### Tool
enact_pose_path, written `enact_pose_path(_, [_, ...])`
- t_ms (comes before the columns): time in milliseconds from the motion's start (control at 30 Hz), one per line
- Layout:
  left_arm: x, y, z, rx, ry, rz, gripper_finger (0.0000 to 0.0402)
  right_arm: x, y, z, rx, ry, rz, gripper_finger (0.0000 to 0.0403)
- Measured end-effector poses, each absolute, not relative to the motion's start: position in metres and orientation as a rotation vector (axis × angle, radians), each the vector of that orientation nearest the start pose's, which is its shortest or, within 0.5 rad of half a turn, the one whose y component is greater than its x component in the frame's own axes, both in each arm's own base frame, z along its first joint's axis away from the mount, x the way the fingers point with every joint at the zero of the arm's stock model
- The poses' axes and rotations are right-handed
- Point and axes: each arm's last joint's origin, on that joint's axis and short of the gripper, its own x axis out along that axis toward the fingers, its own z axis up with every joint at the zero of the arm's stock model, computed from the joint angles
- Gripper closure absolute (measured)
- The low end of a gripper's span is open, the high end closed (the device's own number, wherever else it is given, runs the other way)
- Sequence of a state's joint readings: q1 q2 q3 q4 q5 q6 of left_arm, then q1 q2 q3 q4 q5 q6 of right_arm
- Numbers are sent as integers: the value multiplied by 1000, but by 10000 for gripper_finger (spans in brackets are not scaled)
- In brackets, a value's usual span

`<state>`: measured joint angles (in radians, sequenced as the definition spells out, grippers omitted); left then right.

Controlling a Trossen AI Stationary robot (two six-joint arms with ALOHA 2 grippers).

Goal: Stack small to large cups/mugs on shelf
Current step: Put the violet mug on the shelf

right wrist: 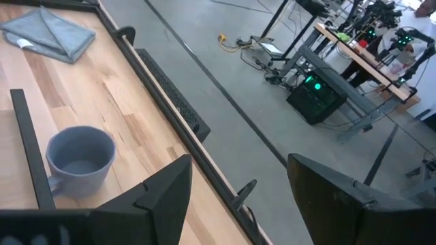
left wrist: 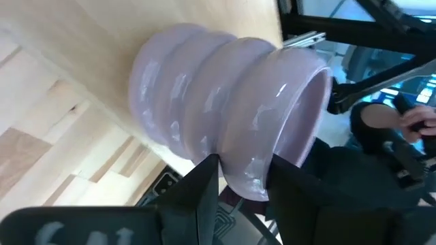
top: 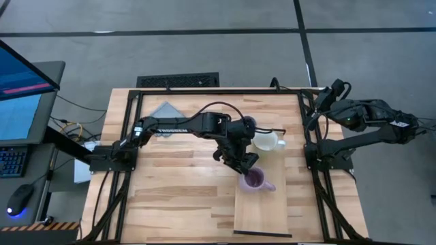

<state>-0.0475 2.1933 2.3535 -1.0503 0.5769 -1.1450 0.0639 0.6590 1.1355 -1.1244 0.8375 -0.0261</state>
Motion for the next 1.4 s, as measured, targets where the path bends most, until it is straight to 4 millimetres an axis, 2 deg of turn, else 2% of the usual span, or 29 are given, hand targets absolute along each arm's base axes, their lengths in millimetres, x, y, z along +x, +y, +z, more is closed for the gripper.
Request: enact_pose_path(1400, [465, -38, 346, -1304, 1091, 34, 293, 70, -17, 375, -332, 652, -733, 138])
